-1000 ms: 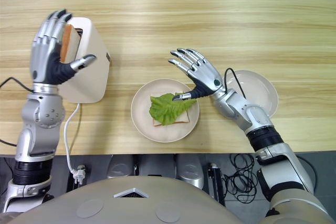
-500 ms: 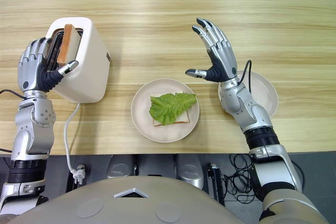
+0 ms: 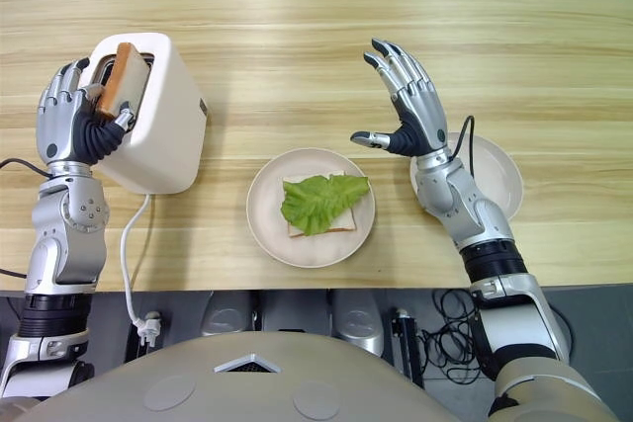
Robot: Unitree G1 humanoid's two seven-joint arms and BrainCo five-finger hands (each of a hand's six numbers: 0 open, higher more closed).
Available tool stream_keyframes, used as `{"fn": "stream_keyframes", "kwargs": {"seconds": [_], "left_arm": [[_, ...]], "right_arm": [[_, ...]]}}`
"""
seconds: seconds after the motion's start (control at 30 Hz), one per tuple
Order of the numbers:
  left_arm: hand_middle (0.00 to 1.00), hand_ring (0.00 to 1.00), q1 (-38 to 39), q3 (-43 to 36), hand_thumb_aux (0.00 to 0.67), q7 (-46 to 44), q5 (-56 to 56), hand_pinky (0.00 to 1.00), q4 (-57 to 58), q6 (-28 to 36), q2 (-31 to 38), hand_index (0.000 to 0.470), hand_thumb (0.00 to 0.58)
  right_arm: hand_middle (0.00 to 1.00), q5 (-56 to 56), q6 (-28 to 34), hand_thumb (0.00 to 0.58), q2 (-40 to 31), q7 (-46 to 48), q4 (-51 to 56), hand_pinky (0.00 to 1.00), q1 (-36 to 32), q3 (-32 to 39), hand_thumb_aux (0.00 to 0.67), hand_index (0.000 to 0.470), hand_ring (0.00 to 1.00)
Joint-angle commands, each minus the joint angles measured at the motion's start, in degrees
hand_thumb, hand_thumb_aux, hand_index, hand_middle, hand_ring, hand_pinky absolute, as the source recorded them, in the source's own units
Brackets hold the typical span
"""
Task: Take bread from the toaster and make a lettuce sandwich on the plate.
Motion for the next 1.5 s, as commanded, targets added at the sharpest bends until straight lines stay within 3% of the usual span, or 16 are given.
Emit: {"fn": "stream_keyframes", "kwargs": {"seconds": [0.03, 0.3, 0.33, 0.37, 0.4, 0.57, 0.77, 0.97, 1.13, 1.3, 1.5], "left_arm": [[0.0, 0.0, -0.6, 1.0, 0.67, 1.4, -0.2, 0.0, 0.7, 0.0, 0.8, 0.46, 0.58], [0.0, 0.0, -1.9, 2.8, 0.67, 4.1, -1.4, 0.0, -5.2, -2.5, 0.6, 0.46, 0.58], [0.14, 0.14, -2.4, 3.1, 0.67, 4.1, -1.3, 0.14, -6.3, -2.8, 0.9, 0.46, 0.58], [0.66, 0.66, -2.9, 3.5, 0.67, 4.0, -1.3, 0.66, -7.6, -3.1, 1.2, 0.46, 0.58], [1.0, 1.0, -3.4, 4.0, 0.67, 3.7, -1.2, 1.0, -9.1, -3.5, 1.6, 0.46, 0.58], [1.0, 1.0, -6.6, 5.2, 0.67, 0.7, -3.4, 1.0, -16.7, -5.9, 2.8, 0.46, 0.58], [1.0, 1.0, -10.3, 0.6, 0.67, -15.3, -29.1, 1.0, -19.5, -5.0, -4.3, 0.46, 0.58], [1.0, 1.0, -9.9, -6.6, 0.67, -29.2, -44.3, 1.0, -11.6, -2.2, -8.6, 0.46, 0.58], [1.0, 1.0, -10.1, -11.5, 0.67, -38.8, -51.3, 1.0, -2.4, 1.0, -9.9, 0.46, 0.58], [1.0, 1.0, -11.4, -15.9, 0.67, -45.5, -53.2, 1.0, 8.9, 0.5, -11.0, 0.46, 0.58], [1.0, 1.0, -13.9, -18.0, 0.67, -47.3, -52.5, 1.0, 19.0, -1.4, -14.0, 0.46, 0.58]], "right_arm": [[0.0, -0.8, 0.4, 0.0, 0.7, 0.4, 0.8, 0.0, 0.4, 0.1, 0.0, 0.0, 0.0], [0.0, -1.3, 0.4, 0.0, 1.0, 0.3, 1.4, 0.0, 0.1, 0.1, 0.0, 0.0, 0.0], [0.0, -1.3, 0.4, 0.0, 1.0, 0.2, 1.4, 0.0, 0.1, 0.0, 0.0, 0.0, 0.0], [0.0, -1.3, 0.4, 0.0, 1.0, 0.2, 1.5, 0.0, 0.0, -0.1, 0.0, 0.0, 0.0], [0.0, -1.2, 0.4, 0.0, 1.0, 0.0, 1.5, 0.0, 0.0, -0.2, 0.0, 0.0, 0.0], [0.0, -0.5, -0.5, 0.0, 0.8, -0.4, 1.1, 0.0, -0.5, -0.9, 0.0, 0.0, 0.0], [0.0, -1.4, -7.5, 0.0, -1.2, -3.1, -3.3, 0.0, 0.0, -2.1, 0.0, 0.0, 0.0], [0.0, -1.5, -15.3, 0.0, -4.0, -3.5, -8.5, 0.0, 1.6, -4.3, 0.0, 0.0, 0.0], [0.0, -8.2, -18.7, 0.0, -5.8, -5.0, -14.5, 0.0, 4.4, -5.9, 0.0, 0.0, 0.0], [0.0, -17.6, -19.4, 0.0, -7.1, -7.0, -15.9, 0.0, 6.1, -4.1, 0.0, 0.0, 0.0], [0.0, -25.3, -19.1, 0.0, -8.4, -9.2, -14.9, 0.0, 6.6, 0.6, 0.0, 0.0, 0.0]]}}
